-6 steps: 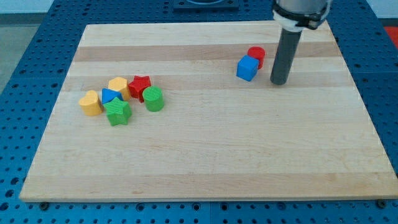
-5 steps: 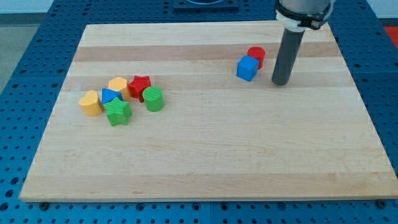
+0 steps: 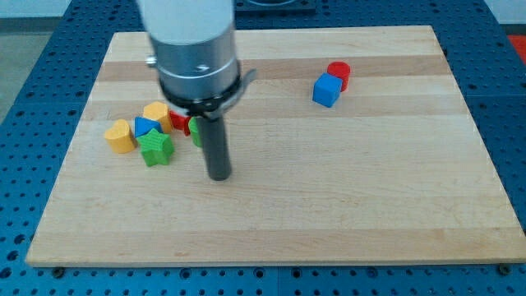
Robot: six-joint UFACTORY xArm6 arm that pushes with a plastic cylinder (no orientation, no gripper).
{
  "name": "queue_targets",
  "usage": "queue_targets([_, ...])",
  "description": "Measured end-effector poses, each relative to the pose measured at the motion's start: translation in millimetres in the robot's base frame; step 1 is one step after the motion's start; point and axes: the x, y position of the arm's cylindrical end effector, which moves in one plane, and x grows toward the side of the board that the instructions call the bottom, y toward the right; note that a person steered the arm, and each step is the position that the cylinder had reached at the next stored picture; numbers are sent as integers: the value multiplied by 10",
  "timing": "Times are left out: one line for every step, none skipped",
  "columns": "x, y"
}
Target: Point your arm to the green star
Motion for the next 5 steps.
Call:
queue_targets([9,-336])
queue_targets([132,-775])
queue_targets([102,-1089])
queue_targets([-68,-1155])
queue_targets([-180,-1155])
